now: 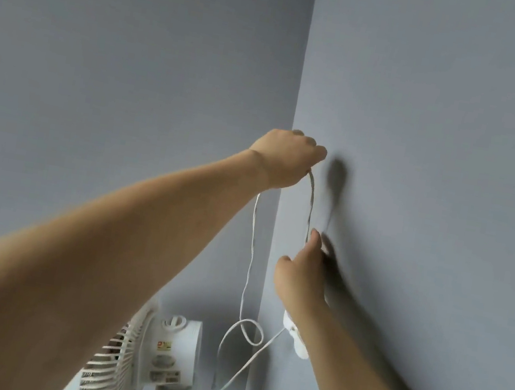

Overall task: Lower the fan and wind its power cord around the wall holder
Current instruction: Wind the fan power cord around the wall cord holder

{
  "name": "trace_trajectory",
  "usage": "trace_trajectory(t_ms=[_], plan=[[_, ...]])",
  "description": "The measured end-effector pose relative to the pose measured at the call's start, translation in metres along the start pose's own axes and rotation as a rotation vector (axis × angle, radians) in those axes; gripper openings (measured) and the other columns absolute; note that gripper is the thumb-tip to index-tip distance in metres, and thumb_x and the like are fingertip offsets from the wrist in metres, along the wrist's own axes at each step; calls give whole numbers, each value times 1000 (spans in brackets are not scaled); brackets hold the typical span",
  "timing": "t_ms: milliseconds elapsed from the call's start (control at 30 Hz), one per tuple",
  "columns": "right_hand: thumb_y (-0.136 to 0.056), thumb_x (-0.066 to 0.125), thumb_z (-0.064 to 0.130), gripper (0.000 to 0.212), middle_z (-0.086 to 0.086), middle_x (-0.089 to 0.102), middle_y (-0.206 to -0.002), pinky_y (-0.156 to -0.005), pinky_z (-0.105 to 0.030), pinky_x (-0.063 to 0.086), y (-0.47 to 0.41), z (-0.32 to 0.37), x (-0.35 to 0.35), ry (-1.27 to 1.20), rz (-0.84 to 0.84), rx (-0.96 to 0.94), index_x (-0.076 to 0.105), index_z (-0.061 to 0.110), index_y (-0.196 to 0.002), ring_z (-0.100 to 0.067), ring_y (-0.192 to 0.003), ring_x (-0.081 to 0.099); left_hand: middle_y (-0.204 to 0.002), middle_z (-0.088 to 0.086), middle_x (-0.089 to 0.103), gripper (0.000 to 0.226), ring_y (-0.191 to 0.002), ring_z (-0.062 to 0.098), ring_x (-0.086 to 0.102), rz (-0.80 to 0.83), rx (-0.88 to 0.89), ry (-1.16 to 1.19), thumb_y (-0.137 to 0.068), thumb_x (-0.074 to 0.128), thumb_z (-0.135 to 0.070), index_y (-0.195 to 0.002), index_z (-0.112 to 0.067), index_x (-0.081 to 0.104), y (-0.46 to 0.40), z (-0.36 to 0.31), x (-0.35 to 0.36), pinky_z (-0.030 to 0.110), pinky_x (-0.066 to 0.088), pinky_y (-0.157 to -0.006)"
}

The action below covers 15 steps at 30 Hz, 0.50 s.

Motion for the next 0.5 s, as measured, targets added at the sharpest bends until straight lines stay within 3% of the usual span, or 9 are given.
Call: trace_trajectory(t_ms=[67,133,200,267,333,433,500], plan=[[-91,46,11,54,-18,52,-124,-91,-37,46,-11,2,1,-71,2,119,29,12,-141,-29,-104,55,-101,8,64,15,-96,33,58,-68,-9,-22,-98,48,-24,-102,-12,55,-1,7,-11,35,37,-65],[-95,42,14,36,-20,58,-110,-89,-37,45,-24,7,-5,-62,-37,125,47,-4,-127,-30,-98,57,-100,8,65,22,-95,33,59,-121,-66,-11,-98,49,-33,-100,-12,56,-1,16,-21,35,34,-65],[-97,39,15,35,-25,66,-102,-81,-36,47,-31,10,-14,-46,-106,80,62,-11,-103,-37,-95,61,-95,6,64,28,-90,32,57,-129,-148,19,-97,49,-42,-92,-14,52,2,26,-26,34,34,-64],[-97,38,19,38,-20,69,-87,-70,-35,47,-26,19,-24,-89,-167,26,66,-6,-90,-37,-85,63,-86,5,59,36,-79,30,51,-68,-277,97,-96,48,-50,-85,-16,47,10,39,-21,34,34,-63],[-96,39,23,40,-11,67,-76,-59,-32,39,-20,31,-35,-109,-245,-51,66,-2,-83,-31,-74,60,-79,4,58,45,-73,30,52,70,-399,248,-94,47,-56,-81,-13,51,22,46,-8,32,36,-60],[-96,40,23,35,-12,71,-90,-64,-27,33,-13,48,-57,-67,-375,-126,68,3,-89,-31,-82,61,-74,3,70,45,-63,22,60,403,-396,762,-93,53,-52,-77,-11,63,42,27,22,27,47,-56],[-96,40,22,33,-14,71,-95,-65,-27,30,-6,54,-69,-41,-436,-151,68,3,-92,-32,-87,61,-80,2,74,36,-63,17,62,584,-376,1045,-92,59,-45,-84,-11,68,58,11,37,28,53,-62]])
Point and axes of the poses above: each hand's wrist, its own y-axis away from the middle knuckle, its own x-axis out of the palm, z = x × y, the point moved 4 cm from there along -y, towards the middle knuckle
